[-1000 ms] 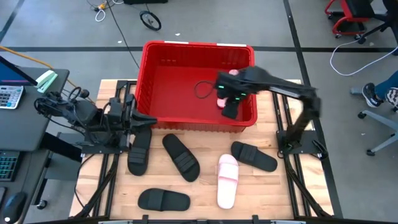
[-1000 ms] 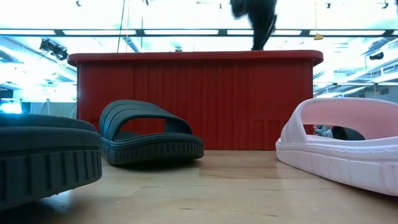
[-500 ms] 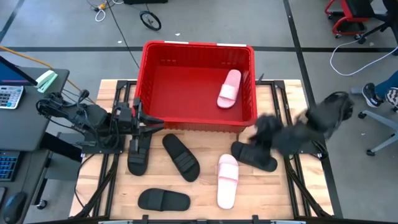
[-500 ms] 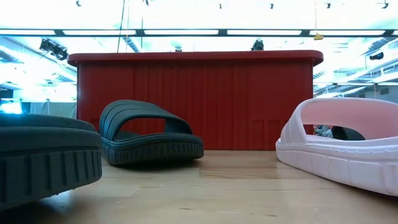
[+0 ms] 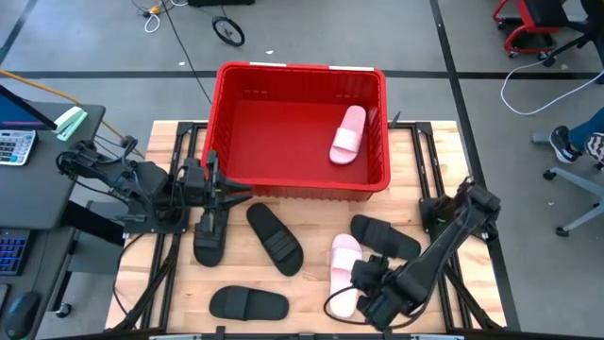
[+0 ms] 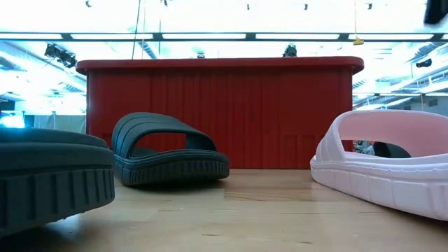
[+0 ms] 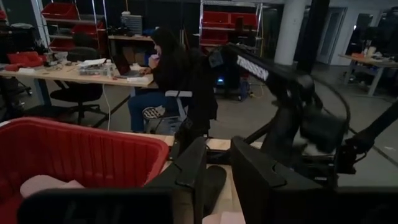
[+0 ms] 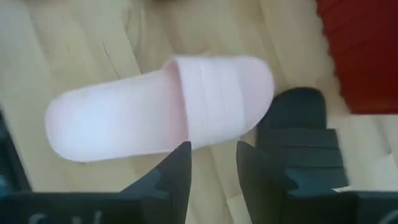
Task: Pick and place slides into bin
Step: Put the pink slide into the red bin
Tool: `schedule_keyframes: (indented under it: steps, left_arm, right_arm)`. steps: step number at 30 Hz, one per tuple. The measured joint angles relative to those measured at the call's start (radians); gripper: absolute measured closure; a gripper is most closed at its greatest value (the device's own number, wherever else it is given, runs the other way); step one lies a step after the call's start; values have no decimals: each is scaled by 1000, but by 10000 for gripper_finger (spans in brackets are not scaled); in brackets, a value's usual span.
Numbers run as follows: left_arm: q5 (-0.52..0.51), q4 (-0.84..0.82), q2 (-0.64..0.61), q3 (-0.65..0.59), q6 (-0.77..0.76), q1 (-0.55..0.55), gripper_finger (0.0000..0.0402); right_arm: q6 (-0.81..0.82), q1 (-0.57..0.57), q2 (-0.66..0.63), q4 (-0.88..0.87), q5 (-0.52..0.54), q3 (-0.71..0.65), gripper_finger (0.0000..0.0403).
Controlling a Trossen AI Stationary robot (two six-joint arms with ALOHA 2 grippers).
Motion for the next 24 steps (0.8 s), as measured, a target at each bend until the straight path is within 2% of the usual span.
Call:
schedule_keyframes:
  steps: [5,11,13,18,24]
  left_arm:
    - [0,0,0,0,-58,0,319]
    - [0,0,0,0,-76,0,321]
    - [0,0,0,0,-76,-1,324]
    - [0,0,0,0,-121,-2,330]
    - [28,0,0,0,-200,-2,326]
  right_arm:
    - [-52,-3,63,80,-82,-8,249]
    - [-134,-2,121,265,-78,-7,216]
    - [-177,-3,146,266,-49,-7,208]
    - [-164,-15,185,258,162,-7,201]
    - [-179,-52,226,252,189,-7,211]
